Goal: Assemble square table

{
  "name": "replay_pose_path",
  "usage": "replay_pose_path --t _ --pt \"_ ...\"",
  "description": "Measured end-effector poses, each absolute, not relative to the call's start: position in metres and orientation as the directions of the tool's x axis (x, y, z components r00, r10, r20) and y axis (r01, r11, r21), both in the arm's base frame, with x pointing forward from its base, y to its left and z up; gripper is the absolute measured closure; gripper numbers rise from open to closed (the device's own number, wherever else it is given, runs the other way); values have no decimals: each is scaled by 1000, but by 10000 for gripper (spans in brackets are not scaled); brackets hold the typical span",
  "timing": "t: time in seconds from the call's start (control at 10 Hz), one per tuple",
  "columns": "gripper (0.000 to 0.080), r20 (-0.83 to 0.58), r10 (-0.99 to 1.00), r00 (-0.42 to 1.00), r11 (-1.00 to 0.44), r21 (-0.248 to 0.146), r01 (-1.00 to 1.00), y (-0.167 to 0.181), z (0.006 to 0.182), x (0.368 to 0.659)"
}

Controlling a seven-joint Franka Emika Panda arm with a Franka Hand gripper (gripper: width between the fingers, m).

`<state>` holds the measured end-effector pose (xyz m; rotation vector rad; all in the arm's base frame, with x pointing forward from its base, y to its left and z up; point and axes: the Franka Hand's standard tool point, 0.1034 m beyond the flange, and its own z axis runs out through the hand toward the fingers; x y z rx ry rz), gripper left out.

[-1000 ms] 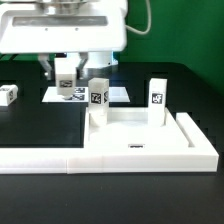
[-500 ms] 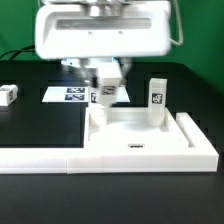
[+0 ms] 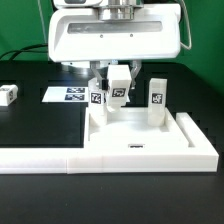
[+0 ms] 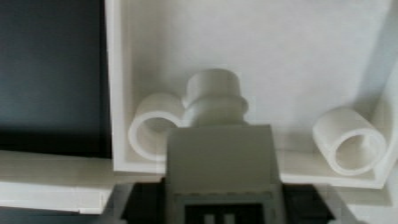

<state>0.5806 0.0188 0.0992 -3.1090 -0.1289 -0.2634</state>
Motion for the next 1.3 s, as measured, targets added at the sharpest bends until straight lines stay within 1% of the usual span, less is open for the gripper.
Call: replay_pose_path --t 0.1,0.2,0.3,0.4,0.5,0.7,0.8,0.9,1.2,1.3 --pt "512 170 81 982 -996 -12 84 20 99 581" --pt "512 263 71 962 -997 2 73 24 99 584" --pt "512 275 33 961 -999 -17 39 35 95 579" --pt "512 272 11 962 -999 -39 22 50 96 584" --pt "512 282 0 959 -998 -54 16 63 98 591" --pt "512 315 7 949 -997 -66 30 81 100 600" --pt "512 372 13 928 -997 -60 38 86 101 607" --pt "512 363 14 932 -997 -60 39 86 98 605" --pt "512 400 12 916 -998 -52 35 83 98 607" --pt "512 454 9 891 -998 -44 32 83 100 608"
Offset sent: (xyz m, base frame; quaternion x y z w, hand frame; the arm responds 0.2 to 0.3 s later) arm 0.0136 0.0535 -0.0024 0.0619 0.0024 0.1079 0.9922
